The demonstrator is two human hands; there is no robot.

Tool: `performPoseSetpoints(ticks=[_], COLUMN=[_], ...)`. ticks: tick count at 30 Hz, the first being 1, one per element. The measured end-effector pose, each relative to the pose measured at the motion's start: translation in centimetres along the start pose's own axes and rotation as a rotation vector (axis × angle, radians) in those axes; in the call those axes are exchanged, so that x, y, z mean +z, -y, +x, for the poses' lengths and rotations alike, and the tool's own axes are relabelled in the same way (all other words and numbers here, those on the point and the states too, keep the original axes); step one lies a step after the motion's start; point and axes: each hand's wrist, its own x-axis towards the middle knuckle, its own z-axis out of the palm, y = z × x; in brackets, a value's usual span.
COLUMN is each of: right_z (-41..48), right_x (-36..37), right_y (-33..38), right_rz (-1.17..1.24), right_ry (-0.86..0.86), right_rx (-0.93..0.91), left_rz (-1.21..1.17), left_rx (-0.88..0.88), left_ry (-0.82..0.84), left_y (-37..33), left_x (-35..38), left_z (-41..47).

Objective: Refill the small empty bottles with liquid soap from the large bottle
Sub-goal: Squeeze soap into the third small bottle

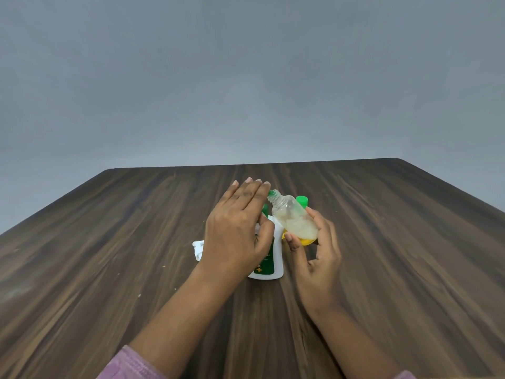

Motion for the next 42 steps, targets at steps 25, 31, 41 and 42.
performPoseSetpoints(ticks=[25, 31, 41, 42], right_z=[0.0, 0.1, 0.0, 0.0], right_x=[0.0, 0.1, 0.0, 0.0], right_y=[-0.2, -0.5, -0.5, -0.4], right_rz=[0.012, 0.002, 0.003, 0.005], right_ry=[0.014, 0.013, 0.014, 0.012], right_rx=[0.001, 0.007, 0.015, 0.013], left_rz=[0.0, 0.001, 0.004, 0.008], left_rx=[-0.021, -0.028, -0.017, -0.012], left_ry=[-0.02, -0.032, -0.029, -0.031], left_y=[-0.3, -0.2, -0.3, -0.3], left_x=[0.0, 0.4, 0.3, 0.2], left_z=[-0.2, -0.5, -0.3, 0.0])
